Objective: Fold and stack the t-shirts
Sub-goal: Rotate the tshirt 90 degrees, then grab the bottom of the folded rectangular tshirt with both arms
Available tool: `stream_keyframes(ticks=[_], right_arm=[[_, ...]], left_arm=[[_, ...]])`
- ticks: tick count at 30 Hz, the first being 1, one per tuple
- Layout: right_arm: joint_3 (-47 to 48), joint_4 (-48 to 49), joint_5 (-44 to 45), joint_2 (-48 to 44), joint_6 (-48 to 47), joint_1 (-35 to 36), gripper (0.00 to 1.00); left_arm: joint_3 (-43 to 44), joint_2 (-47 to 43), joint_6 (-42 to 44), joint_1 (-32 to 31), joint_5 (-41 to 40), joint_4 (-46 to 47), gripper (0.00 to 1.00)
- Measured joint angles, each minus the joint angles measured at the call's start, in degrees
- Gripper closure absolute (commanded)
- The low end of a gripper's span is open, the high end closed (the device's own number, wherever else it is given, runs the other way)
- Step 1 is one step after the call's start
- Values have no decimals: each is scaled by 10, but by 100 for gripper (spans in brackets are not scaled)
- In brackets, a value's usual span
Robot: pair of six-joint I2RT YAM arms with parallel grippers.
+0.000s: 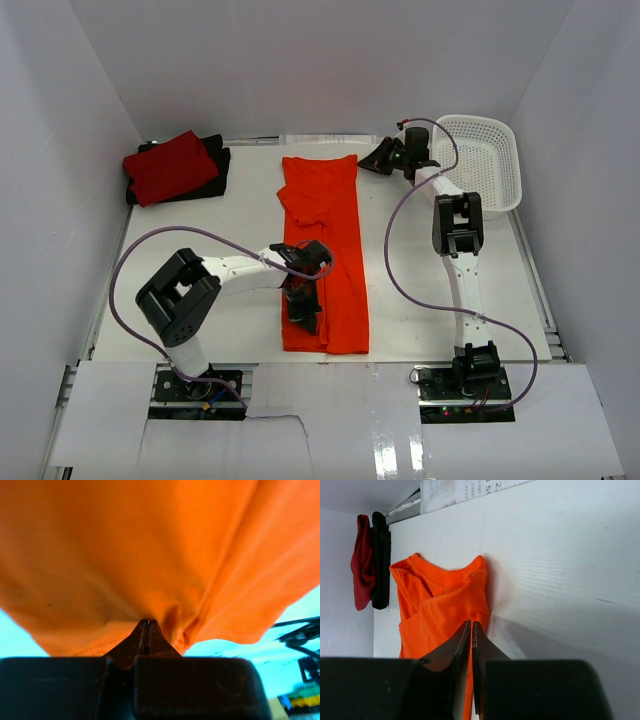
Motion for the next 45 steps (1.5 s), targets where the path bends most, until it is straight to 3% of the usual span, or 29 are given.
stream_keyframes(ticks=[4, 8, 12, 16, 20, 23, 26, 28, 30, 33, 38, 45], right_arm=[[0, 0, -10, -12, -9, -9, 89], [-21, -2, -21, -56, -22, -26, 91], [-107, -20, -24, -165, -54, -37, 92], [-292, -41, -24, -351, -90, -30, 92], [-514, -40, -19, -530, -122, 8, 89], [-639, -56, -18, -608, -141, 47, 83], [-725, -109, -12, -649, -162, 69, 57], [-778, -140, -8, -681, -174, 72, 44], [-830, -167, -4, -729, -181, 72, 39], [-887, -212, -2, -824, -182, 73, 23], [-965, -223, -12, -951, -164, 108, 20], [-1066, -235, -19, -959, -108, 202, 20]], left_arm=[[17, -40, -2, 10, -26, -24, 97], [22, -144, -9, 23, -47, -67, 94], [39, -244, 13, 96, -62, -85, 91], [44, -246, 67, 209, -89, -75, 92], [47, -182, 125, 240, -107, -51, 95], [47, -149, 158, 253, -97, -25, 95], [47, -144, 176, 260, -70, 3, 91], [34, -154, 181, 261, -47, 29, 75], [4, -176, 184, 261, -26, 43, 52], [-63, -241, 174, 261, -1, 49, 39], [-149, -347, 148, 256, 40, 51, 43], [-213, -353, 103, 212, 86, 70, 43]])
